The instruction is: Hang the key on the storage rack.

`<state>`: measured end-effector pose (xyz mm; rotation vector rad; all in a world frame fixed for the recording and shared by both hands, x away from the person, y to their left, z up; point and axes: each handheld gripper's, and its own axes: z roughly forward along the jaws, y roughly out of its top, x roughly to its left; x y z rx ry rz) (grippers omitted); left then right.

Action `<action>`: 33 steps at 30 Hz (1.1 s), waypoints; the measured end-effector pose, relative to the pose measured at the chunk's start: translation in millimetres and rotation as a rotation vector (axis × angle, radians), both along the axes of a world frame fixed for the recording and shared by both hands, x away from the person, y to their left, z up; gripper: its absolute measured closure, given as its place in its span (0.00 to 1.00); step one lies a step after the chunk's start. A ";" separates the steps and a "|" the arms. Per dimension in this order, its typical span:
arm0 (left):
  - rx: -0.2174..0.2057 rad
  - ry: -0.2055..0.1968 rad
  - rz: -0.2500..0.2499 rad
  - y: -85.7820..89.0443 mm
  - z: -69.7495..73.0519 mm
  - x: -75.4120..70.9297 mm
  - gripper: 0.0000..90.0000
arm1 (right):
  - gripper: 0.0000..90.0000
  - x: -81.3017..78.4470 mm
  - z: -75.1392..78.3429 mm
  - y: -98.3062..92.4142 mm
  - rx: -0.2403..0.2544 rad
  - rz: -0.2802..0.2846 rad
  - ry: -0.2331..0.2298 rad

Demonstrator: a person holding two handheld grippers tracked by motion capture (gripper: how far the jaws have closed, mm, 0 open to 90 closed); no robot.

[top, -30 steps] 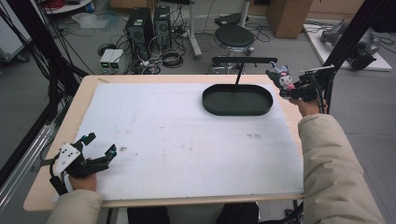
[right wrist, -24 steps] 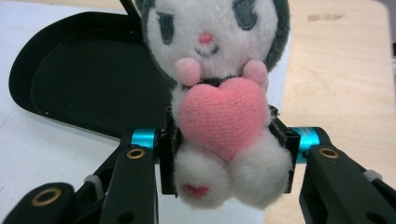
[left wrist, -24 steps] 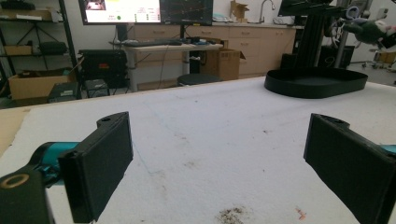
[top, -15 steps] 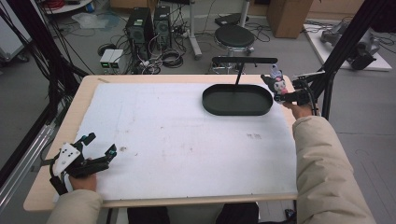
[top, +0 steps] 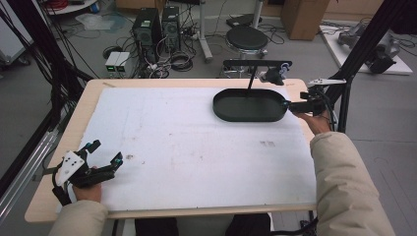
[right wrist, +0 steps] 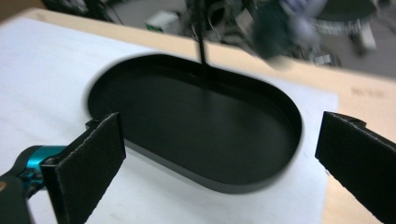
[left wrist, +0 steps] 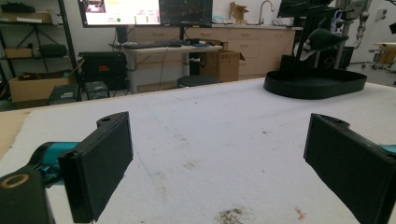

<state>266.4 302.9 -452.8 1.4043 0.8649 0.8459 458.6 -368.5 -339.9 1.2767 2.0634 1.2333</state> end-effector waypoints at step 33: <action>0.012 0.011 0.005 -2.3 0.3 1.2 0.09 | 0.00 -125.3 -97.7 50.0 0.206 0.248 -0.348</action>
